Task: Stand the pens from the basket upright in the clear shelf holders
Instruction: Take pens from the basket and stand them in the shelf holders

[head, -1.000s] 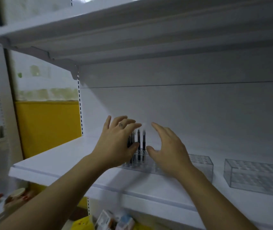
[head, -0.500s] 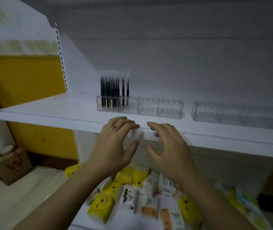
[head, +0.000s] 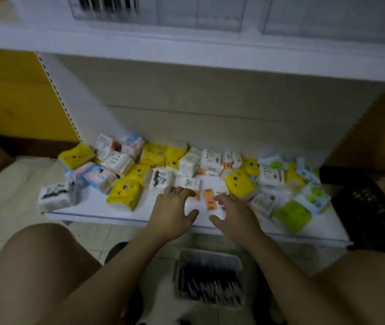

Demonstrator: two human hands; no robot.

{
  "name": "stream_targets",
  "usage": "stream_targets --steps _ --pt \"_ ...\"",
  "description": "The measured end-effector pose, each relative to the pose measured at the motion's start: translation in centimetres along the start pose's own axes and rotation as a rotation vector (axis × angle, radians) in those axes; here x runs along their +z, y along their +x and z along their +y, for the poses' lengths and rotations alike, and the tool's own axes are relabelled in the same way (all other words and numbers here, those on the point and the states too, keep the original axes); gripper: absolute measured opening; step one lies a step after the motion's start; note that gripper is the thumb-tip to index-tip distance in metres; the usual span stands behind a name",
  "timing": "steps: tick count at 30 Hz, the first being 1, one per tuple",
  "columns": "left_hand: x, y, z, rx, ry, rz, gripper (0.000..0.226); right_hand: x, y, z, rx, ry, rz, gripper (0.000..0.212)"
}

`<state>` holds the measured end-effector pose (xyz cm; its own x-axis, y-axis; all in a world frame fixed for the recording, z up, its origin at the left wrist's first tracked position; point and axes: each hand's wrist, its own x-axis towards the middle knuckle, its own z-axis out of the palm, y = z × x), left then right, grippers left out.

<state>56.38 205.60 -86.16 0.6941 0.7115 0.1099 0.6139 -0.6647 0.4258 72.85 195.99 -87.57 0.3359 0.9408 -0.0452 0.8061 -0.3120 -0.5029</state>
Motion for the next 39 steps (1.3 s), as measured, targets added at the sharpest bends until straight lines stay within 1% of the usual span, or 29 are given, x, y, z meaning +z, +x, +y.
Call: stream_targets --steps 4,5,7,8,11,14,15,17,19,22,25,28,31,33,36,39 --pt "6.3 0.3 -0.7 -0.109 -0.025 -0.192 0.049 3.5 -1.0 3.6 0.123 0.001 -0.117 0.047" --pt "7.8 0.2 -0.9 -0.129 -0.04 -0.24 0.048 4.3 -1.3 4.5 0.157 0.007 -0.149 0.041" --pt "10.6 -0.2 -1.6 -0.161 -0.07 -0.328 0.043 6.0 -1.9 6.0 0.22 0.042 -0.21 0.02" --pt "11.9 -0.5 -2.1 -0.181 -0.089 -0.367 0.042 6.9 -2.2 6.9 0.251 0.065 -0.243 0.014" --pt "15.7 -2.0 -4.0 -0.3 -0.174 -0.535 0.044 9.2 -2.8 9.6 0.392 0.104 -0.372 0.024" --pt "19.3 -4.2 -5.6 -0.409 -0.257 -0.674 0.034 11.2 -3.3 11.9 0.467 0.134 -0.523 0.028" --pt "20.4 -4.8 -5.9 -0.435 -0.26 -0.708 0.036 11.8 -3.4 12.4 0.48 0.129 -0.558 0.03" --pt "22.0 -5.8 -6.1 -0.426 -0.253 -0.77 0.038 13.1 -3.4 12.8 0.519 0.149 -0.606 0.032" --pt "23.3 -6.0 -5.8 -0.425 -0.276 -0.798 0.029 14.3 -3.2 12.7 0.565 0.149 -0.643 0.031" --pt "25.0 -6.0 -4.9 -0.48 -0.337 -0.79 0.019 16.8 -3.2 12.6 0.589 0.144 -0.636 0.027" --pt "26.1 -7.2 -5.1 -0.5 -0.325 -0.781 0.017 19.0 -3.7 12.3 0.606 0.12 -0.671 0.025" --pt "26.2 -8.0 -6.1 -0.475 -0.3 -0.871 0.029 20.7 -4.1 12.1 0.598 0.086 -0.732 0.028" --pt "26.6 -8.0 -7.2 -0.366 -0.109 -1.009 0.041 21.8 -4.3 12.2 0.615 0.081 -0.822 0.027" --pt "27.0 -8.1 -7.6 -0.332 -0.073 -1.081 0.045 22.3 -4.4 12.5 0.626 0.067 -0.871 0.033" --pt "27.5 -8.5 -7.6 -0.356 -0.135 -1.088 0.046 22.8 -5.0 12.8 0.632 0.082 -0.861 0.034" --pt "27.9 -8.5 -7.4 -0.39 -0.152 -1.046 0.045 23.1 -5.2 12.9 0.703 0.149 -0.792 0.024"
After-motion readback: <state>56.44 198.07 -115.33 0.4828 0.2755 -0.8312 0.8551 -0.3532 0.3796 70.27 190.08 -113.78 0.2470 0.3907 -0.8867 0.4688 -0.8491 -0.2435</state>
